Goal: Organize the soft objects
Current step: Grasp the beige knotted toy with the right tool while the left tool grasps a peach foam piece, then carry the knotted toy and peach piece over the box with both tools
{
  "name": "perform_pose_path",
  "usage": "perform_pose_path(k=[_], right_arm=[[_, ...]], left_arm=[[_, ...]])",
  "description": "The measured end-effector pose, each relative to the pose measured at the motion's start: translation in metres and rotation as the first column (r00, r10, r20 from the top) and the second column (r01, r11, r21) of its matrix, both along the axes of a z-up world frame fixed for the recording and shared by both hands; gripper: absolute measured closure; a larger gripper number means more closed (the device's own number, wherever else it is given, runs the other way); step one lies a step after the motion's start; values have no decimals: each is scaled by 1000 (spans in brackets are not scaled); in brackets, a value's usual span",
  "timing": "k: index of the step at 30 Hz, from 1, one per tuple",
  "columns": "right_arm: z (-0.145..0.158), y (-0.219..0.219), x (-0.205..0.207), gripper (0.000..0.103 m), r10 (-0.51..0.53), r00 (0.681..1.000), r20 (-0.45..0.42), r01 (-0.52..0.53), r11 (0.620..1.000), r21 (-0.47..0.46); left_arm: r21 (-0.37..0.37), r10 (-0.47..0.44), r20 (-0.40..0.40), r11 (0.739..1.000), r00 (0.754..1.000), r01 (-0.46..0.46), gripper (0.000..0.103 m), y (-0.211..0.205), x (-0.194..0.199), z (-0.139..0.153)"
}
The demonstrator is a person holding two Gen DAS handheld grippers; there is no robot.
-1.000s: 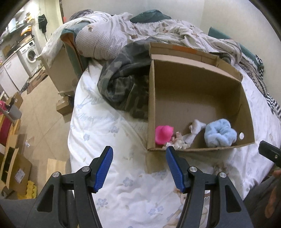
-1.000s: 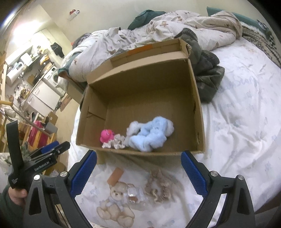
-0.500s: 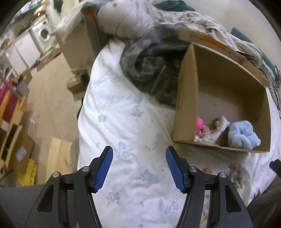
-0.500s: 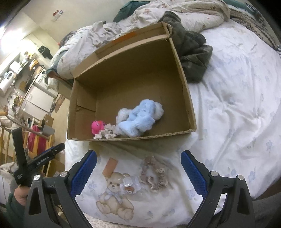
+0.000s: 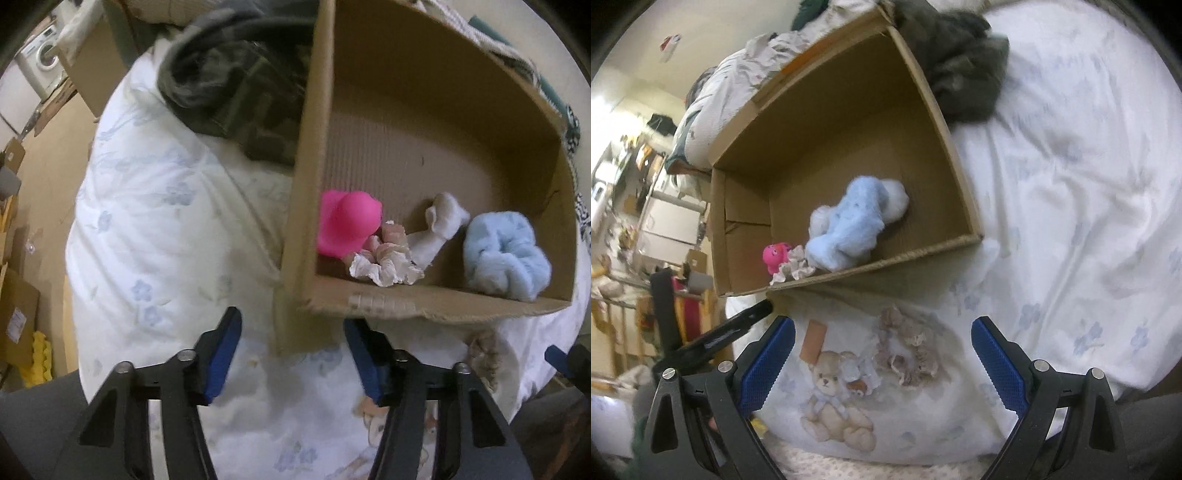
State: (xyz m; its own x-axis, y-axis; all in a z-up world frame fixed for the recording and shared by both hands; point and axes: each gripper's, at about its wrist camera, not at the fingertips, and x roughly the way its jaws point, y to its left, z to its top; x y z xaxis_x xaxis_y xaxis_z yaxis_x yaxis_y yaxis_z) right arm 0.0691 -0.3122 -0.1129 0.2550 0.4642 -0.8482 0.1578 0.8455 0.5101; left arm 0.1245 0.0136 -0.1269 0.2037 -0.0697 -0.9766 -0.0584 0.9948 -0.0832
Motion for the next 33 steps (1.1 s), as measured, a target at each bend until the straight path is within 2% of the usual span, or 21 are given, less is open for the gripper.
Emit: perform_pose_path(k=[3,5,7,14,15,16,17,18,19,20,21,25,33], right_arm=[[-13,2,2,4,18,998,-53,-17,1000,13],[-21,8,4,14,46,996,-79,-46,999,2],[-28,17,7,17,80,991,-105,-81,997,-3],[-51,48,15,18,175,971,-165,-197,972,-129],[-53,51,16,23,183,968,-170,-207,969,-137],[-55,55,16,37,196,965,-176,-221,965,-141],[-57,58,16,47,208,961,-180,-236,960,-149],[-58,60,16,64,218,959,-183,-248,955,-161],[-58,62,16,75,223,957,-184,-255,950,-179],[-57,62,15,79,223,958,-179,-256,948,-191],[-56,62,15,88,223,959,-173,-255,948,-189],[-39,63,8,91,227,967,-120,-248,946,-209],[-8,57,-4,91,218,976,-5,-216,964,-157]], left_arm=[[2,-3,-33,1000,999,3,78,-3,3,-10],[-18,-6,-31,1000,999,5,84,-5,2,-10],[-19,-19,-22,1000,1000,19,91,-6,1,-6],[-70,-12,0,997,1000,12,94,6,-11,14],[-78,-12,5,997,1000,13,94,7,-15,18],[-83,-16,13,996,1000,17,94,8,-19,23],[-85,-22,22,996,1000,24,94,10,-23,28],[-88,-27,30,996,999,30,94,10,-27,31],[-92,-31,37,995,999,35,94,10,-30,35],[-95,-35,40,995,999,39,94,12,-33,38],[-95,-37,42,995,998,41,94,13,-35,40],[-89,-34,55,995,998,38,94,18,-42,48],[-60,9,69,998,998,-5,94,23,-45,58]])
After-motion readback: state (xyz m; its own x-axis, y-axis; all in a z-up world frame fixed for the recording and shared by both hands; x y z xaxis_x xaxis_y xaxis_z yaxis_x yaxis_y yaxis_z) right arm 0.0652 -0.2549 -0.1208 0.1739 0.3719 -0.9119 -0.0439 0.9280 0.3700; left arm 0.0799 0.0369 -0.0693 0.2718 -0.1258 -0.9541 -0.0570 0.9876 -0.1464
